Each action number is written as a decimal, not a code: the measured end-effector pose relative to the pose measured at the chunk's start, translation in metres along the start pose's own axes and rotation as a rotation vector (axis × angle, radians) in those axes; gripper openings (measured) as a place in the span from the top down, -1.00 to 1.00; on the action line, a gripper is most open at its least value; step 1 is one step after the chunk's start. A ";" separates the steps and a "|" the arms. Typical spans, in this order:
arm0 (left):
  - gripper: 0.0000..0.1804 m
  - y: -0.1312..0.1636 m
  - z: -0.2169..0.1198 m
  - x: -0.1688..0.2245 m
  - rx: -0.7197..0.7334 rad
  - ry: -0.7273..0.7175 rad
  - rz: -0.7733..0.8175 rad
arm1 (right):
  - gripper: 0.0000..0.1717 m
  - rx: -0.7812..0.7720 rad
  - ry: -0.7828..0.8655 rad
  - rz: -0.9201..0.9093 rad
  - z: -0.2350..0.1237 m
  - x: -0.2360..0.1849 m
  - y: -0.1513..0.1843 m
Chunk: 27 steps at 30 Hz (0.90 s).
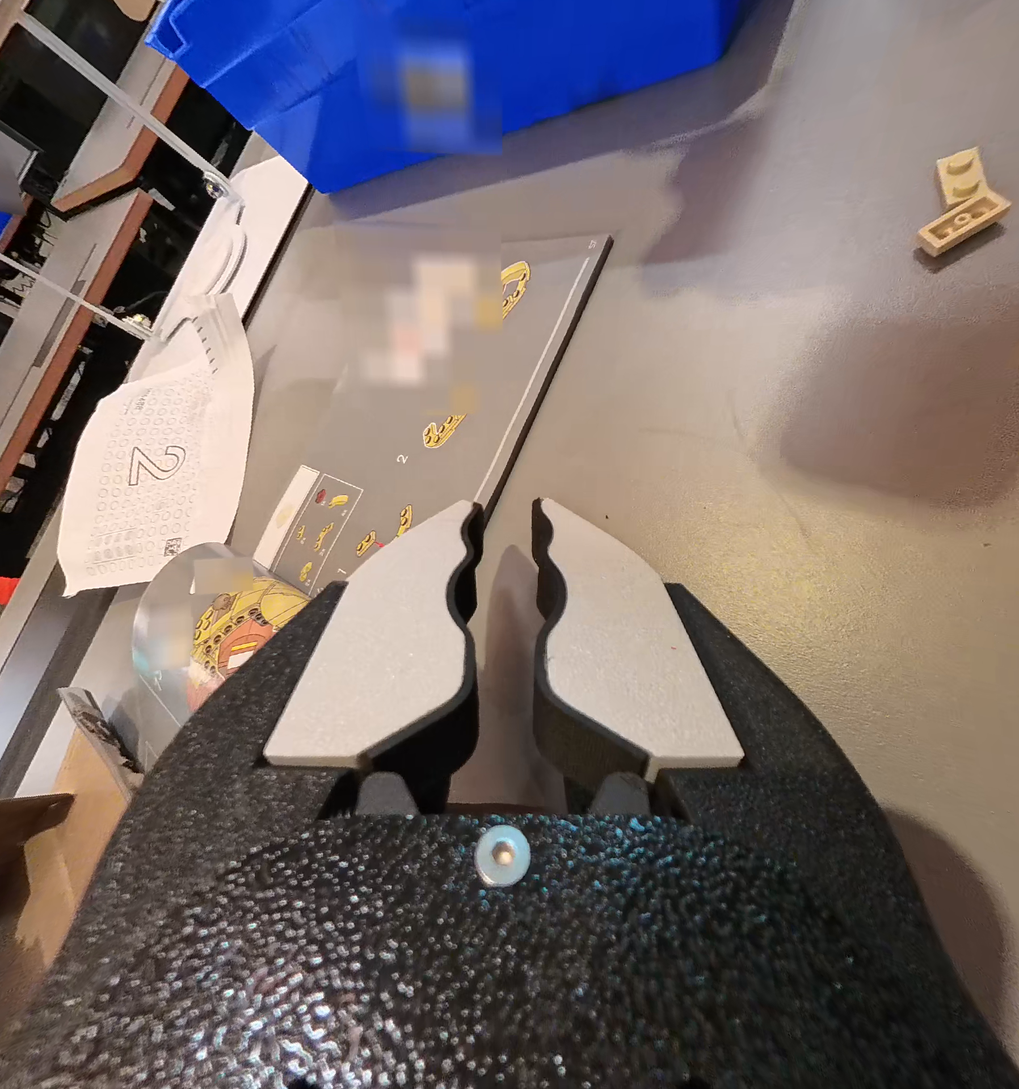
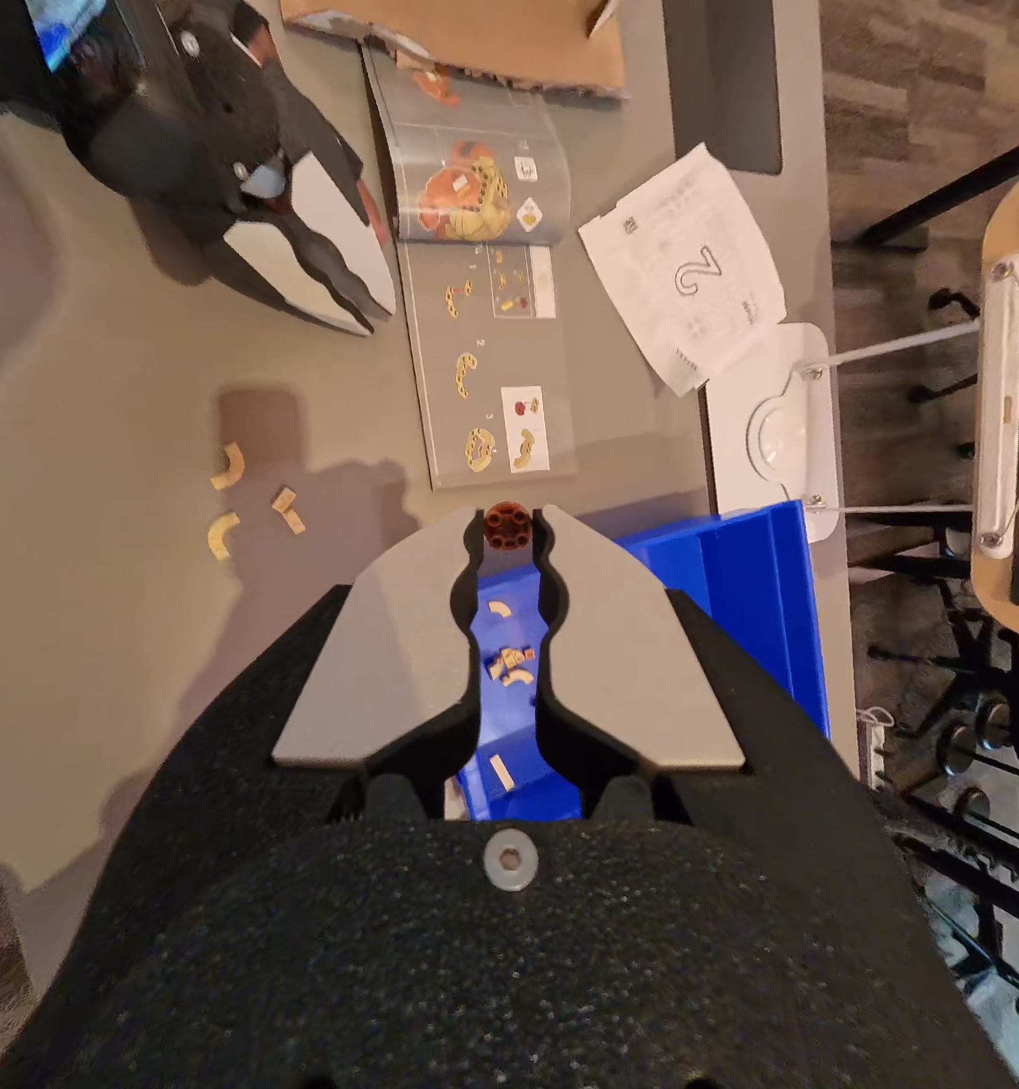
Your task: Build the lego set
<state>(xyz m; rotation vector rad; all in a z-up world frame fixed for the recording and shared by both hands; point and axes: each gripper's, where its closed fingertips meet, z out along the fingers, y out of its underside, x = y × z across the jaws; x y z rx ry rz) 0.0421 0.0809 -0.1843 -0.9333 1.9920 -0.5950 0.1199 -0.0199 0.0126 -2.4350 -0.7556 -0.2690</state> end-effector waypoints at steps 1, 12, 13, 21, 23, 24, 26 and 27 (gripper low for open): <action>0.84 0.000 0.000 0.000 -0.001 0.000 0.001 | 0.83 0.020 0.003 0.001 0.003 -0.003 -0.004; 0.84 0.000 0.000 0.001 -0.003 0.001 -0.004 | 0.83 0.052 -0.164 0.061 0.127 -0.052 -0.012; 0.84 0.000 0.000 0.001 -0.003 0.001 -0.004 | 0.83 0.020 -0.208 0.057 0.140 -0.061 -0.006; 0.83 -0.001 -0.001 0.002 0.003 0.013 0.000 | 0.83 -0.109 -0.265 -0.021 0.183 -0.093 0.013; 0.83 -0.001 -0.001 0.002 0.003 0.014 0.001 | 0.83 -0.110 -0.284 -0.021 0.186 -0.100 0.013; 0.83 -0.001 -0.001 0.002 0.004 0.015 0.002 | 0.83 -0.104 -0.317 -0.018 0.188 -0.107 0.012; 0.83 -0.001 -0.001 0.003 0.004 0.015 0.003 | 0.83 -0.120 -0.345 -0.028 0.192 -0.116 0.014; 0.83 -0.001 -0.001 0.003 0.004 0.016 0.004 | 0.83 -0.137 -0.339 -0.042 0.195 -0.117 0.016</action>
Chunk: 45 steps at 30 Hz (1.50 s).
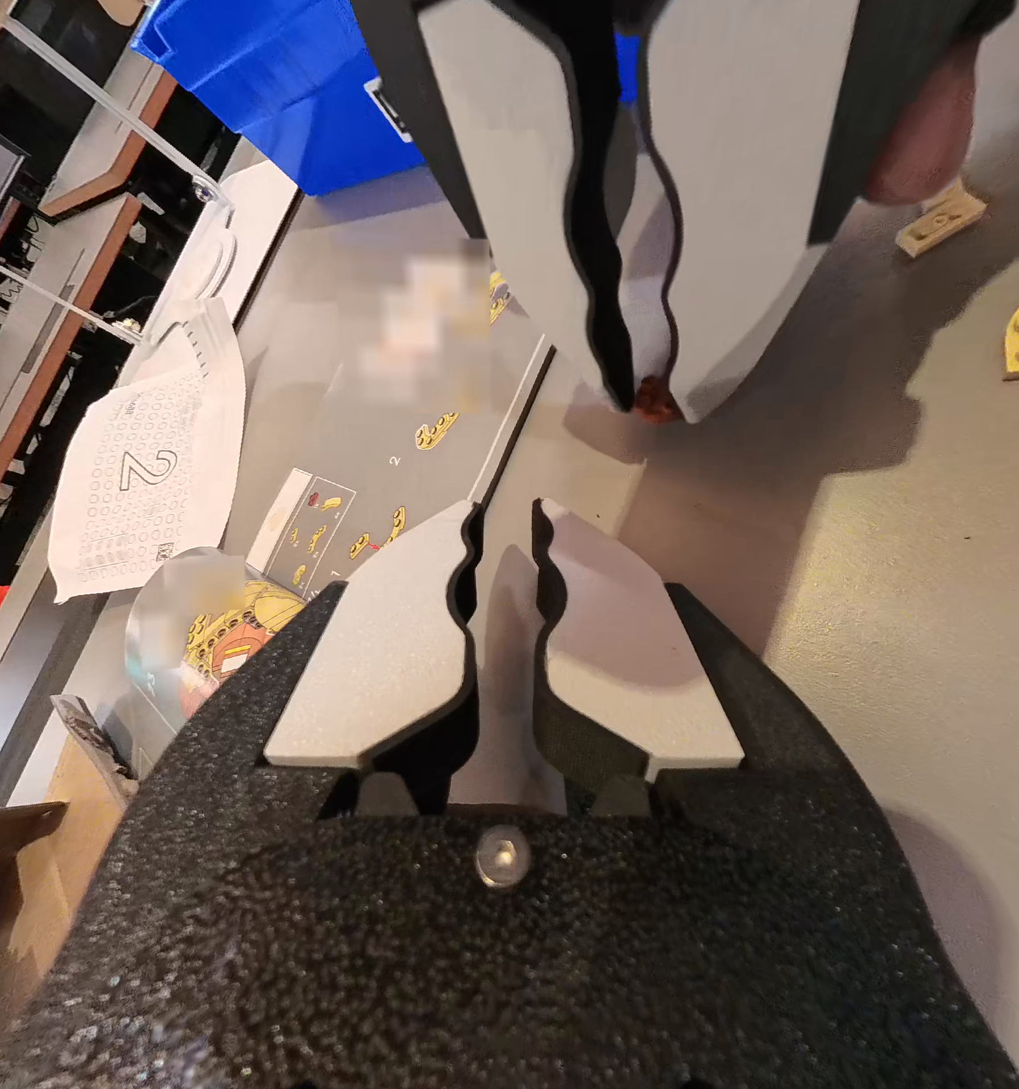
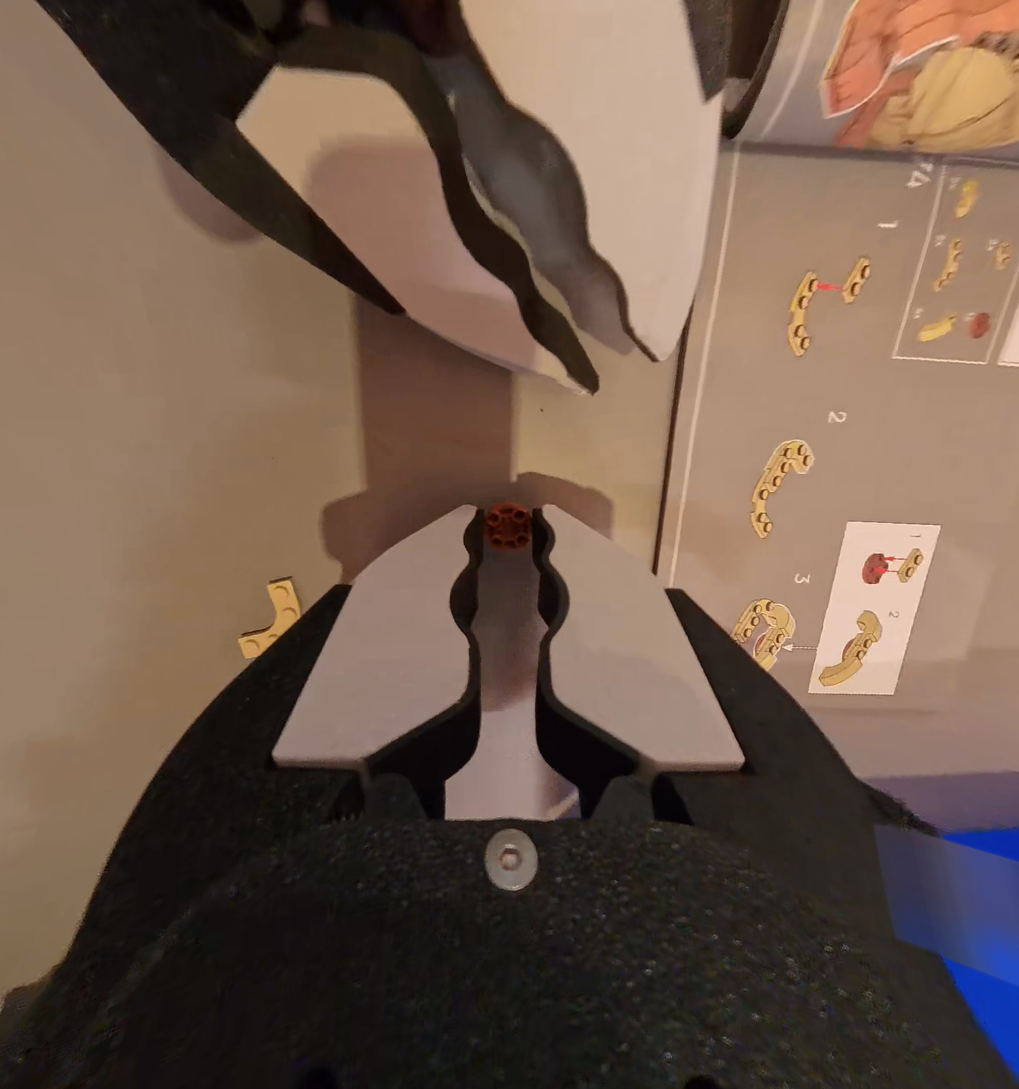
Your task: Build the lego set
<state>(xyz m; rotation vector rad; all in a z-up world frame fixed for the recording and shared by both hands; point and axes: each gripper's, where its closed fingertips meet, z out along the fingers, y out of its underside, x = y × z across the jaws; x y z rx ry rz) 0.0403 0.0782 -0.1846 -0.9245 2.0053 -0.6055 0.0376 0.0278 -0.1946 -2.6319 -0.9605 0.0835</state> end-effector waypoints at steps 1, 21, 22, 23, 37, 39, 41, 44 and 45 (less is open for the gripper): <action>0.83 0.000 0.000 0.000 -0.001 0.001 0.000 | 0.82 -0.013 0.001 -0.004 0.003 -0.001 0.001; 0.82 -0.037 -0.018 -0.006 0.250 -0.051 -0.056 | 0.68 0.442 0.218 0.181 -0.051 0.018 -0.028; 0.82 -0.040 -0.020 -0.006 0.276 -0.052 -0.058 | 0.68 0.468 0.240 0.188 -0.053 0.018 -0.027; 0.82 -0.043 -0.021 -0.006 0.299 -0.051 -0.061 | 0.69 0.491 0.260 0.186 -0.056 0.016 -0.025; 0.82 -0.046 -0.023 -0.001 0.329 -0.052 0.029 | 0.68 0.555 0.388 0.133 -0.066 -0.010 -0.009; 0.82 -0.043 -0.020 0.000 0.318 -0.042 0.029 | 0.69 0.565 0.404 0.146 -0.065 -0.010 -0.006; 0.82 -0.040 -0.018 0.000 0.302 -0.038 0.029 | 0.69 0.569 0.420 0.153 -0.065 -0.010 -0.003; 0.82 -0.039 -0.018 -0.001 0.296 -0.035 0.024 | 0.69 0.573 0.463 0.148 -0.068 -0.006 -0.001; 0.82 -0.039 -0.018 0.000 0.295 -0.032 0.023 | 0.69 0.574 0.471 0.150 -0.068 -0.005 0.000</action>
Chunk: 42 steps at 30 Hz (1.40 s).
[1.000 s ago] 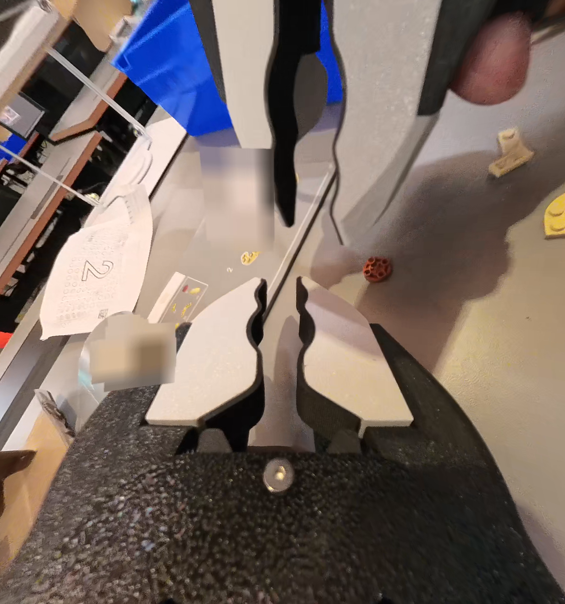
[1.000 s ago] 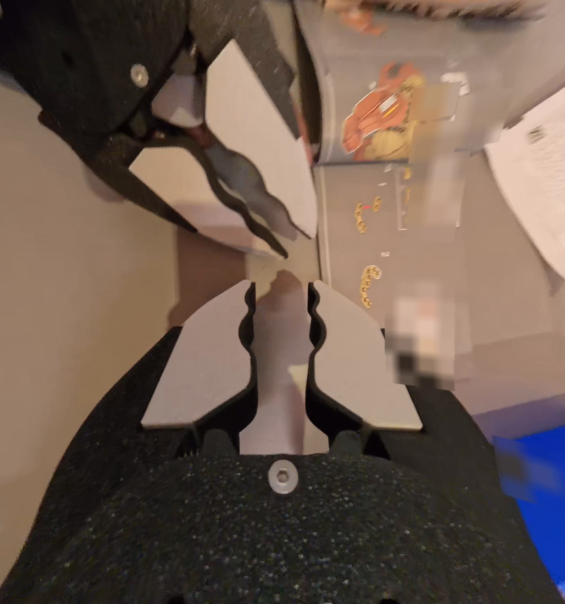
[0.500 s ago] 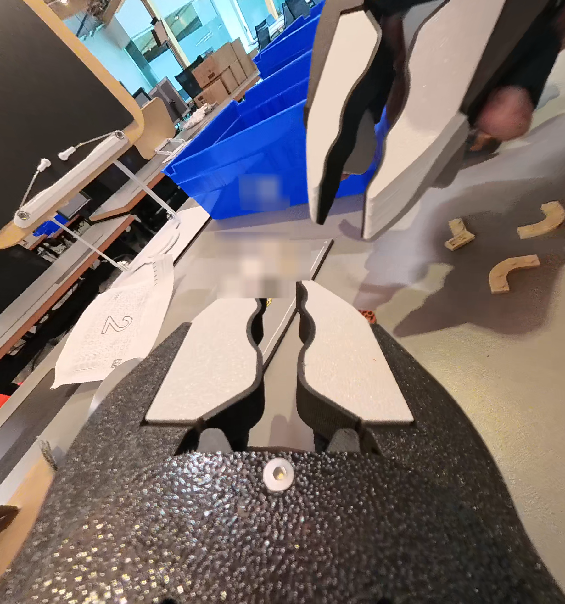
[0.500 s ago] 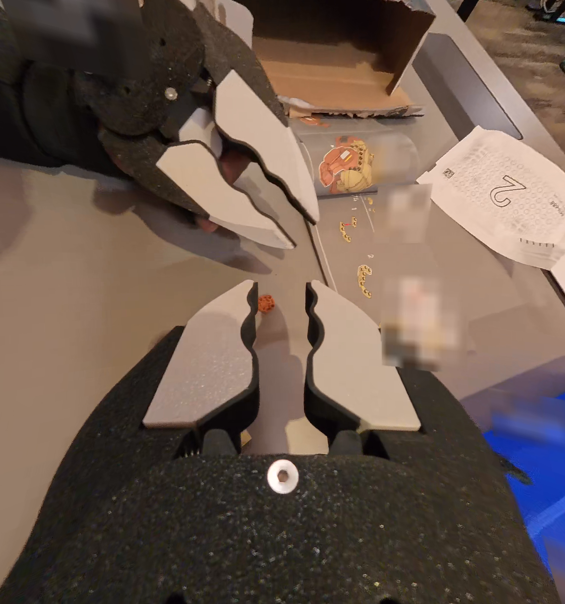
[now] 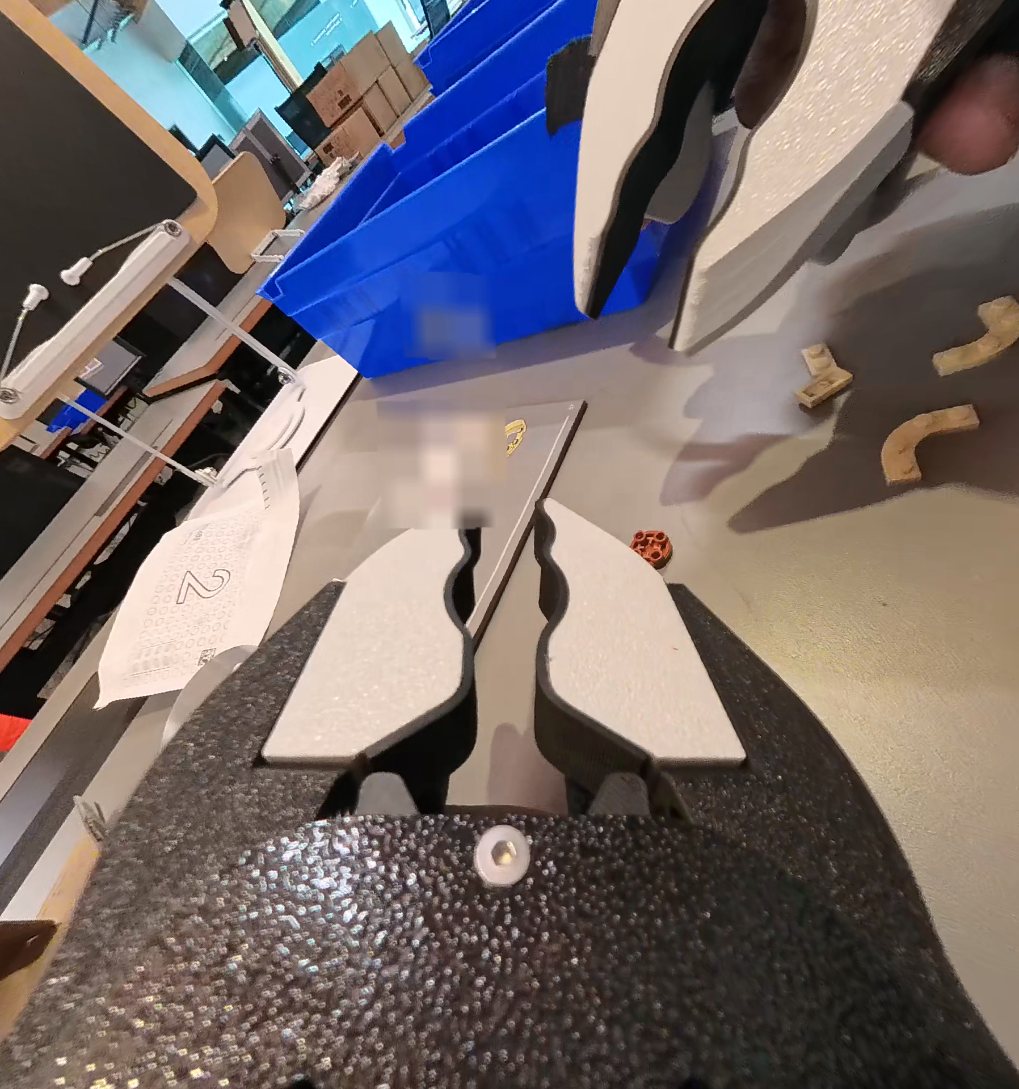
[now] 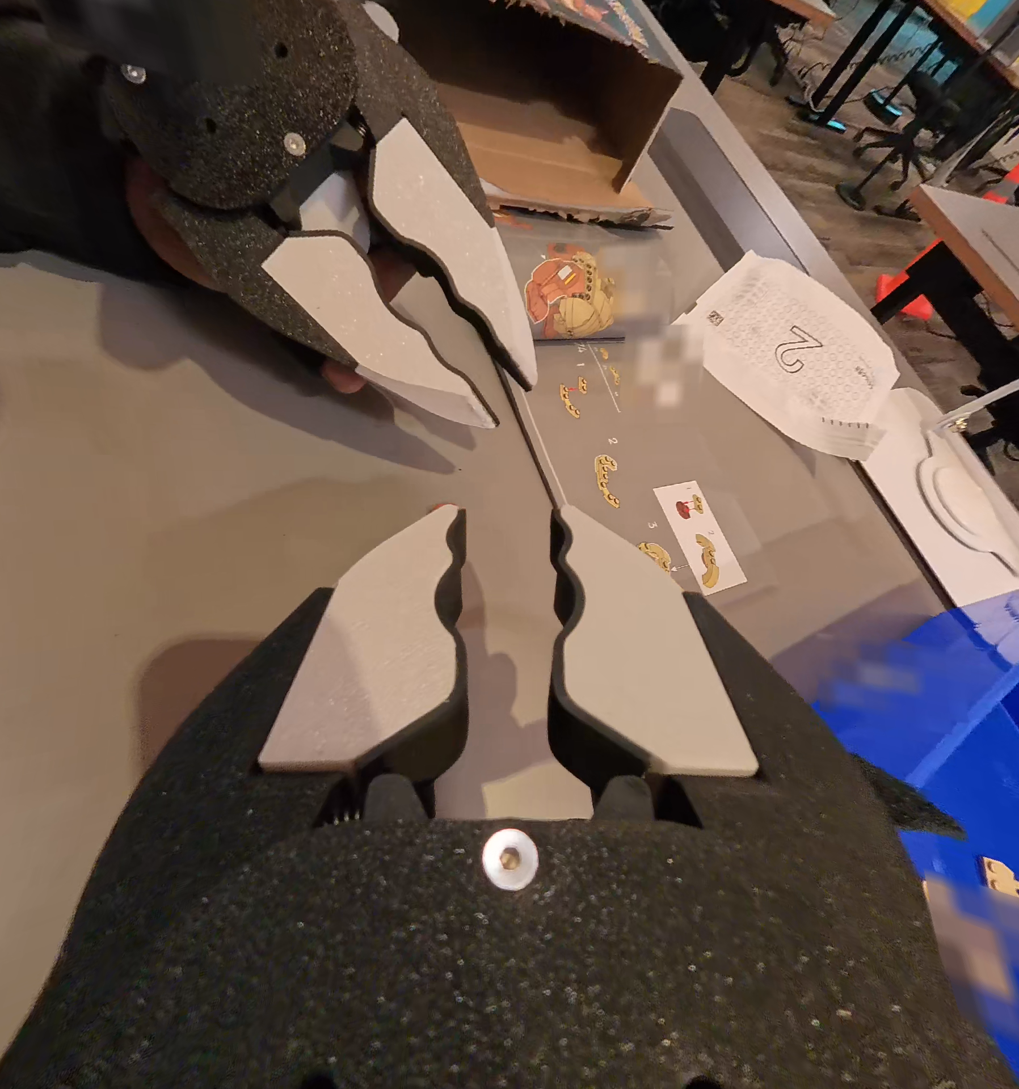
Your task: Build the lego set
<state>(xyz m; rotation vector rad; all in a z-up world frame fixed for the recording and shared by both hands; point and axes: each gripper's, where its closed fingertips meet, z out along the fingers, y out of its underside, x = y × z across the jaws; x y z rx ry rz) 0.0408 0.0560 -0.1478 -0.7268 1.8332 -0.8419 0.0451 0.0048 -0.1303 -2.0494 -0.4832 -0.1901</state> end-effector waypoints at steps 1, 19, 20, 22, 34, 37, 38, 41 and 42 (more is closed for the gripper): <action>0.82 0.001 0.000 0.000 -0.004 0.001 0.001 | 0.69 0.005 0.005 0.002 0.000 0.001 0.000; 0.82 0.004 0.002 0.002 -0.030 0.010 0.018 | 0.70 0.229 -0.059 0.212 -0.076 0.047 -0.050; 0.82 0.005 0.002 0.002 -0.033 0.009 0.022 | 0.70 0.205 0.008 0.203 -0.089 0.068 -0.045; 0.82 0.005 0.002 0.003 -0.036 0.008 0.034 | 0.71 0.089 0.102 0.186 -0.107 0.106 -0.023; 0.82 0.006 0.002 0.003 -0.045 0.007 0.037 | 0.66 -0.615 0.177 0.406 -0.070 0.229 0.123; 0.82 0.006 0.002 0.004 -0.045 0.012 0.032 | 0.64 -0.712 0.177 0.379 -0.071 0.226 0.139; 0.82 0.007 0.002 0.004 -0.046 0.015 0.033 | 0.64 -0.713 0.163 0.380 -0.071 0.223 0.140; 0.82 0.007 0.002 0.006 -0.050 0.021 0.043 | 0.65 -0.708 0.144 0.381 -0.073 0.219 0.142; 0.82 0.007 0.003 0.006 -0.052 0.022 0.048 | 0.66 -0.709 0.135 0.380 -0.073 0.218 0.143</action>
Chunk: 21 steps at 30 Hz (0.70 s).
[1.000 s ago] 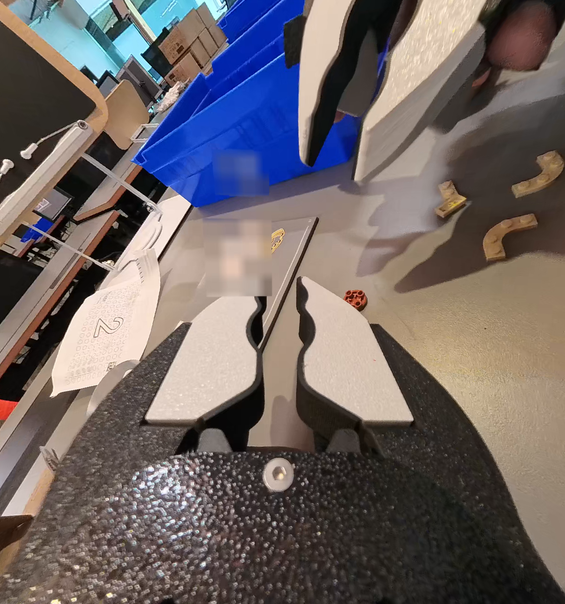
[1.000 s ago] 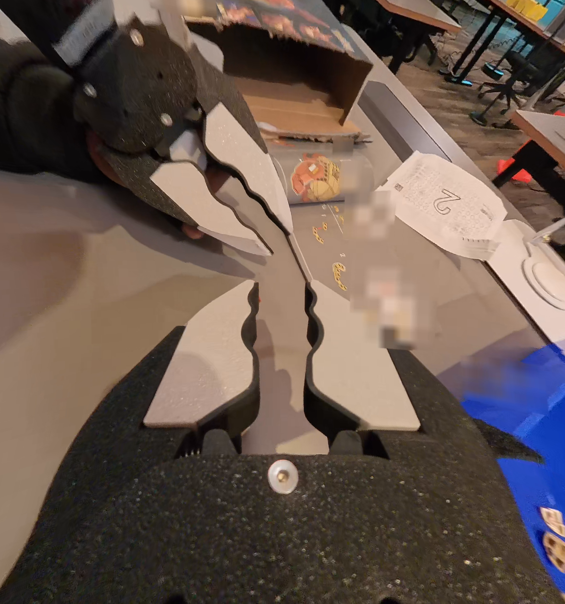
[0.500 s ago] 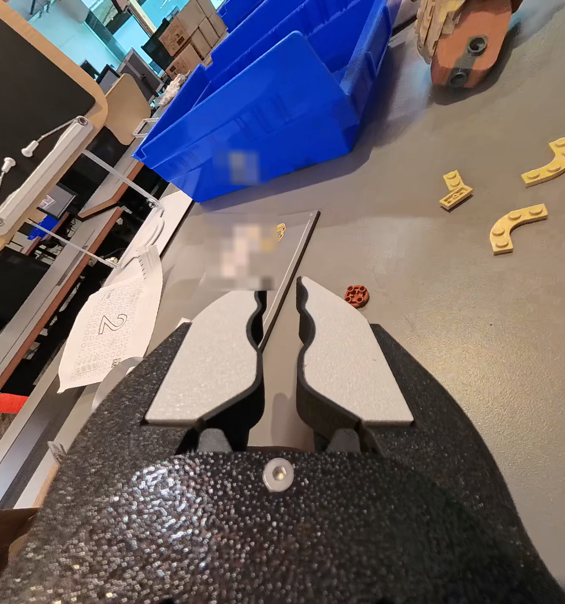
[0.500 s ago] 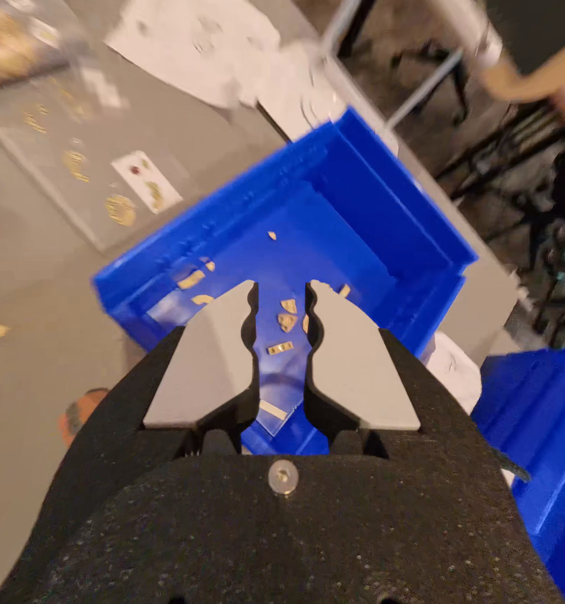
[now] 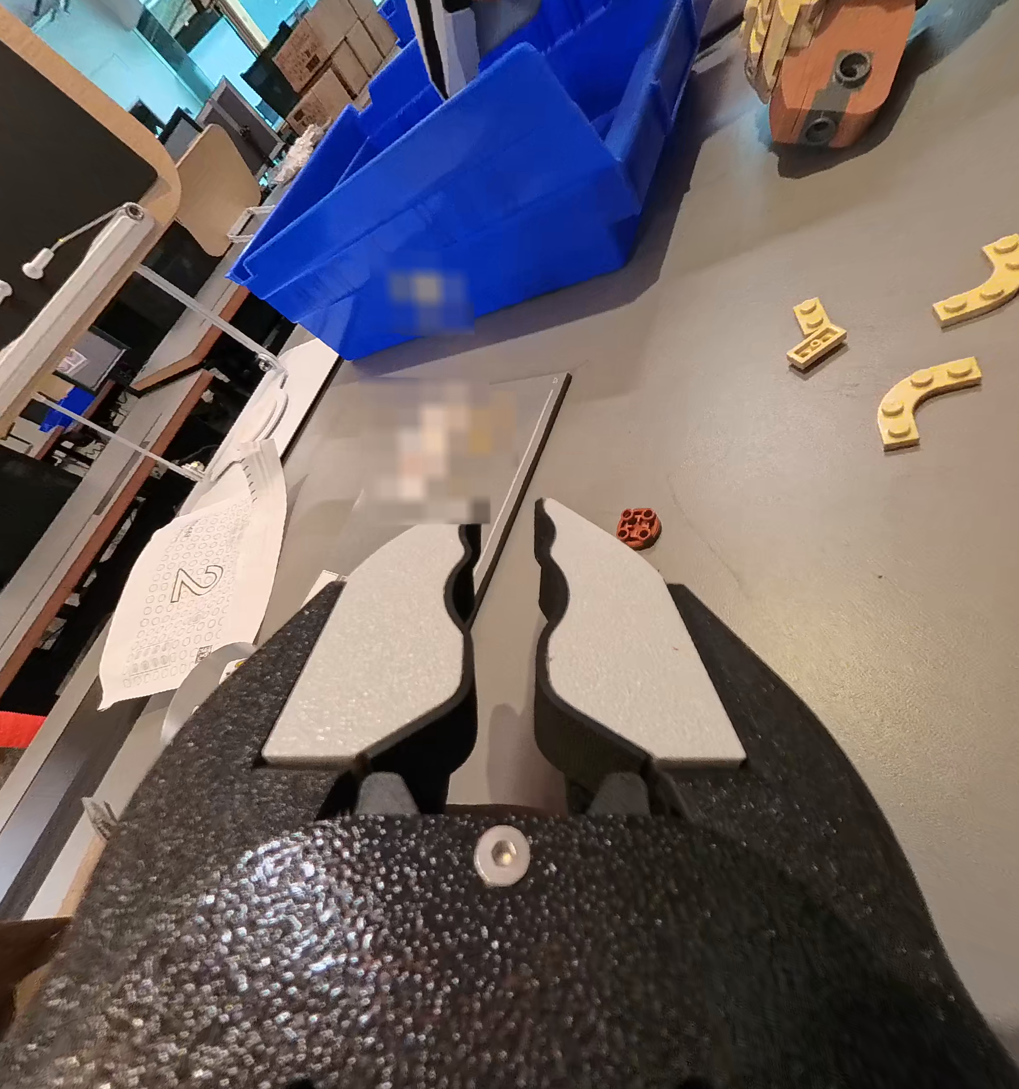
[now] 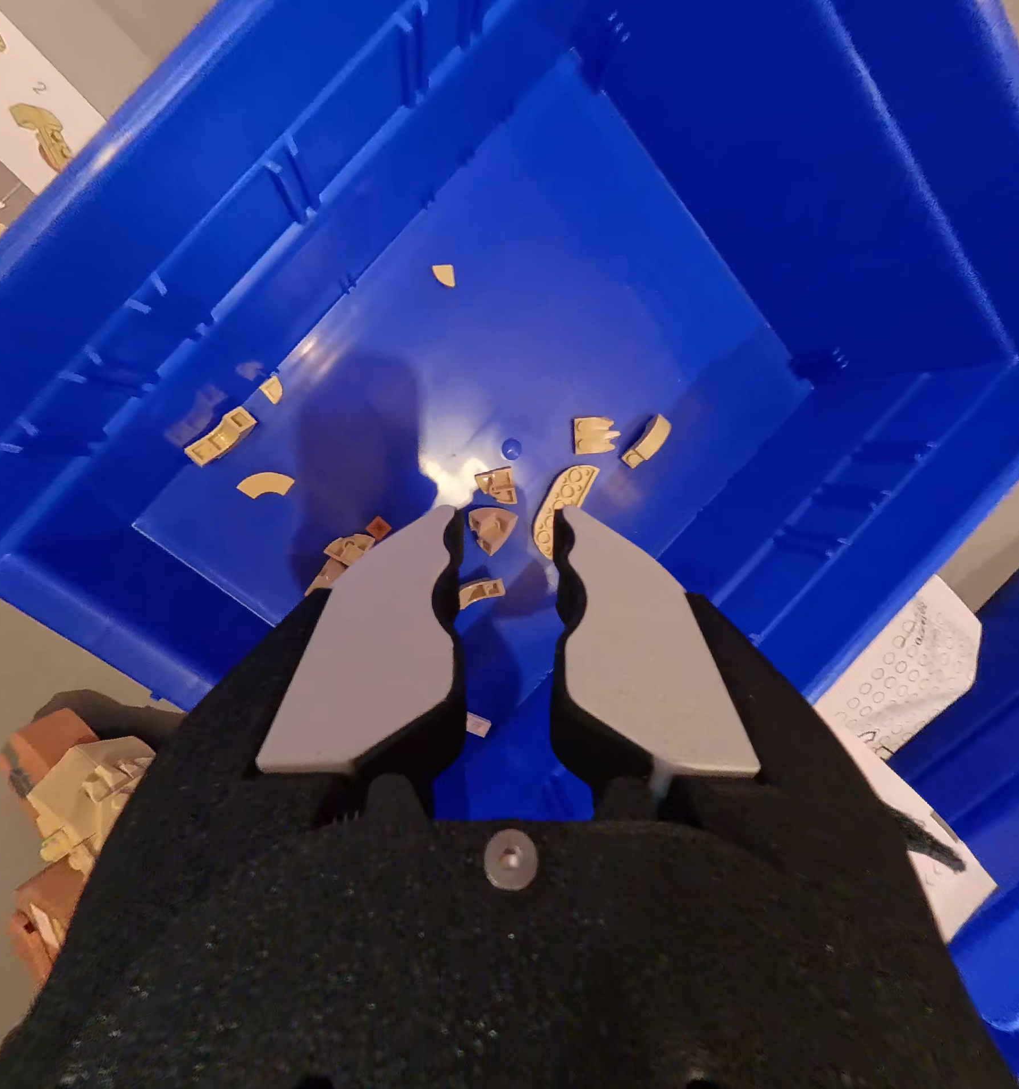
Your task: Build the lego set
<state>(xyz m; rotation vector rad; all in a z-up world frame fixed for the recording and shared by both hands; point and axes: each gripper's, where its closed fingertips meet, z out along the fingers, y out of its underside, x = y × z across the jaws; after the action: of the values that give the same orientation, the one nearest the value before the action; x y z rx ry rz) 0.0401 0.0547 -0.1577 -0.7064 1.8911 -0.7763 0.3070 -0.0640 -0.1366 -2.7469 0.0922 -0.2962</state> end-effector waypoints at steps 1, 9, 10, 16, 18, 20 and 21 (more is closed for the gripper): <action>0.82 0.000 0.000 0.000 -0.003 0.000 0.004 | 0.68 -0.008 -0.015 -0.006 0.003 -0.003 0.001; 0.82 0.001 0.000 0.000 -0.004 0.000 -0.003 | 0.60 -0.175 -0.047 -0.022 0.040 -0.014 0.023; 0.82 0.001 0.000 0.000 -0.005 0.000 -0.003 | 0.55 -0.181 -0.032 -0.015 0.042 -0.011 0.024; 0.82 0.001 0.000 0.001 -0.010 0.002 0.000 | 0.66 -0.218 -0.044 0.006 0.054 -0.012 0.031; 0.82 0.001 0.000 0.000 -0.009 0.001 -0.002 | 0.90 -0.211 -0.080 0.003 0.055 -0.017 0.030; 0.82 0.001 0.000 0.000 -0.009 0.001 -0.006 | 1.00 -0.212 -0.080 -0.014 0.056 -0.019 0.030; 0.82 0.001 0.000 0.000 -0.008 0.001 -0.006 | 1.00 -0.210 -0.092 -0.018 0.055 -0.021 0.029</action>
<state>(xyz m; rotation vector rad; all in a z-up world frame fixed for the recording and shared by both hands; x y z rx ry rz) 0.0401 0.0554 -0.1583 -0.7174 1.8950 -0.7733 0.2977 -0.0691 -0.2015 -2.9665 0.0781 -0.1738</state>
